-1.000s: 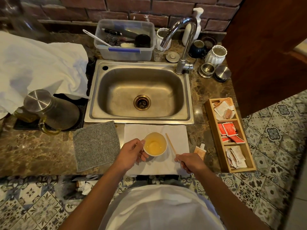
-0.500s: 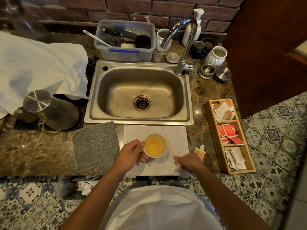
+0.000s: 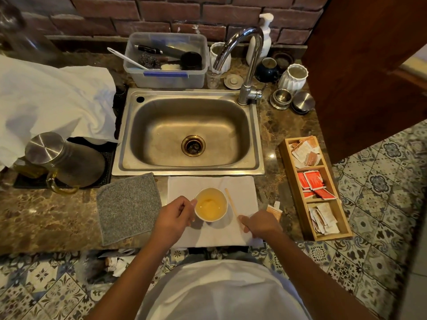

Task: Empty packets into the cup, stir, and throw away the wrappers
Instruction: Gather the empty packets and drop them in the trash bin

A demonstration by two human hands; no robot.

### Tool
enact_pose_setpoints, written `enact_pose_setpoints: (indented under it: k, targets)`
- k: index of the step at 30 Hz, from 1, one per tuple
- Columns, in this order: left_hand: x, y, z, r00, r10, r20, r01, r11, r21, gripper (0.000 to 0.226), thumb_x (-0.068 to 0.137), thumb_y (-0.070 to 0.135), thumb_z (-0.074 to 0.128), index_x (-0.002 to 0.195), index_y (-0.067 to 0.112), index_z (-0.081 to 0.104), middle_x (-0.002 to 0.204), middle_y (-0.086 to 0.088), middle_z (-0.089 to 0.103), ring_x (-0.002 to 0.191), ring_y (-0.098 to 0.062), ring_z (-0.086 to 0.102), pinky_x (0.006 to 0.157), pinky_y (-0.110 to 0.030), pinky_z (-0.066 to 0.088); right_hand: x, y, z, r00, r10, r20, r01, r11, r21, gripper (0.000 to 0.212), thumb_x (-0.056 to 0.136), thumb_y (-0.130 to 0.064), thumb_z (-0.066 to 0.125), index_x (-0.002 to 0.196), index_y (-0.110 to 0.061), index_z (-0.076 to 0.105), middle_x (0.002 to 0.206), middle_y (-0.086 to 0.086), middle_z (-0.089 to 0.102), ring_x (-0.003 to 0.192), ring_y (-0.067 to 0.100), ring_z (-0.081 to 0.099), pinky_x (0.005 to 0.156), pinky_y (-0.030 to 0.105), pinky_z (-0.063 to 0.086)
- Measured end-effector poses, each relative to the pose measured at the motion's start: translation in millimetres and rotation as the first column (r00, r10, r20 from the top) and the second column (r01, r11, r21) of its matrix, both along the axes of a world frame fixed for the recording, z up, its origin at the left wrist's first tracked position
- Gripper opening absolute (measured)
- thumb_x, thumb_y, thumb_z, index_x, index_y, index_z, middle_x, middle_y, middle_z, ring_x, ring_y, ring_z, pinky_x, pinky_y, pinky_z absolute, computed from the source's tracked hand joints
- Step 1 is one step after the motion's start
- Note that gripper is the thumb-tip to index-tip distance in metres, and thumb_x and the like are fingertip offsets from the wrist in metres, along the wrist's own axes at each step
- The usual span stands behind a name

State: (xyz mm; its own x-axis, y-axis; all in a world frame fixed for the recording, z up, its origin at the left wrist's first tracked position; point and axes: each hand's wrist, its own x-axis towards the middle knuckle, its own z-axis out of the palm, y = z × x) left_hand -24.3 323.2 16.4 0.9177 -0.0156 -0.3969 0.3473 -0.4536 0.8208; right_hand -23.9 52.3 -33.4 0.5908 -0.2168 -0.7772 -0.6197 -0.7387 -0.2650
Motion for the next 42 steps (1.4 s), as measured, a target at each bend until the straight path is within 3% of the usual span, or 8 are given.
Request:
enact_pose_setpoints:
  k: [4, 7, 14, 19, 23, 27, 34, 42]
  targets:
    - [8, -1, 23, 0.990, 0.017, 0.142, -0.034, 0.993, 0.112, 0.023, 0.099, 0.044, 0.057, 0.084, 0.028, 0.062, 0.069, 0.003, 0.069, 0.065, -0.020, 0.068, 0.062, -0.051, 0.058, -1, -19, 15, 0.991, -0.093, 0.095, 0.090, 0.995, 0.039, 0.041, 0.094, -0.048, 0.059, 0.079, -0.015, 0.078, 0.064, -0.001, 0.072, 0.065, 0.013, 0.068, 0.064, 0.025, 0.047]
    - [22, -18, 50, 0.977, -0.046, 0.210, 0.009, 0.985, 0.174, 0.019, 0.100, 0.040, 0.057, 0.095, 0.024, 0.065, 0.078, 0.009, 0.066, 0.070, -0.011, 0.063, 0.063, -0.040, 0.055, -7, -41, 27, 0.973, -0.166, 0.160, 0.154, 0.984, 0.088, 0.031, 0.096, -0.035, 0.061, 0.084, -0.011, 0.075, 0.073, 0.005, 0.073, 0.068, 0.016, 0.067, 0.060, 0.025, 0.044]
    - [63, -94, 62, 0.888, -0.379, 0.261, 0.308, 0.911, 0.274, 0.017, 0.097, 0.036, 0.059, 0.112, 0.030, 0.065, 0.096, 0.016, 0.065, 0.075, -0.005, 0.061, 0.069, -0.030, 0.050, -28, -86, 29, 0.899, -0.325, 0.295, 0.306, 0.946, 0.109, 0.018, 0.094, -0.033, 0.065, 0.105, -0.020, 0.069, 0.077, -0.001, 0.074, 0.061, 0.009, 0.068, 0.057, 0.024, 0.045]
    - [77, -151, 41, 0.814, -0.553, 0.177, 0.460, 0.800, 0.386, 0.023, 0.094, 0.039, 0.060, 0.116, 0.032, 0.061, 0.099, 0.012, 0.067, 0.081, -0.011, 0.060, 0.075, -0.033, 0.050, -34, -100, 17, 0.917, -0.281, 0.282, 0.276, 0.959, 0.057, 0.038, 0.093, -0.041, 0.065, 0.125, -0.022, 0.059, 0.093, 0.006, 0.077, 0.078, 0.018, 0.073, 0.057, 0.023, 0.048]
    - [77, -194, 19, 0.736, -0.672, 0.086, 0.559, 0.674, 0.482, 0.026, 0.094, 0.034, 0.058, 0.118, 0.026, 0.062, 0.110, 0.004, 0.067, 0.099, -0.020, 0.064, 0.074, -0.031, 0.045, -36, -105, 7, 0.947, -0.185, 0.264, 0.210, 0.975, -0.071, 0.057, 0.087, -0.057, 0.060, 0.134, -0.027, 0.052, 0.096, 0.004, 0.077, 0.092, 0.025, 0.073, 0.080, 0.040, 0.060]
    - [78, -225, -11, 0.679, -0.734, -0.006, 0.615, 0.563, 0.552, 0.031, 0.094, 0.031, 0.059, 0.125, 0.026, 0.062, 0.124, -0.001, 0.065, 0.110, -0.024, 0.064, 0.085, -0.037, 0.052, -31, -100, 10, 0.966, -0.076, 0.246, 0.110, 0.986, -0.125, 0.051, 0.091, -0.047, 0.062, 0.132, -0.019, 0.053, 0.105, 0.008, 0.075, 0.097, 0.029, 0.071, 0.081, 0.041, 0.059]
    - [87, -250, -43, 0.572, -0.810, -0.133, 0.725, 0.422, 0.544, 0.031, 0.093, 0.034, 0.062, 0.124, 0.037, 0.062, 0.121, 0.001, 0.066, 0.108, -0.025, 0.064, 0.084, -0.039, 0.056, -19, -92, 7, 0.965, -0.016, 0.260, 0.051, 0.990, -0.128, 0.038, 0.091, -0.039, 0.065, 0.120, -0.017, 0.054, 0.104, 0.008, 0.073, 0.095, 0.030, 0.070, 0.076, 0.039, 0.058]
    - [82, -267, -55, 0.486, -0.856, -0.178, 0.748, 0.301, 0.591, 0.028, 0.088, 0.028, 0.066, 0.116, 0.026, 0.061, 0.114, -0.005, 0.062, 0.098, -0.030, 0.065, 0.076, -0.037, 0.053, -19, -93, -3, 0.964, 0.049, 0.262, -0.009, 0.988, -0.154, 0.035, 0.091, -0.030, 0.061, 0.119, -0.013, 0.047, 0.099, 0.006, 0.072, 0.087, 0.027, 0.071, 0.069, 0.037, 0.055]
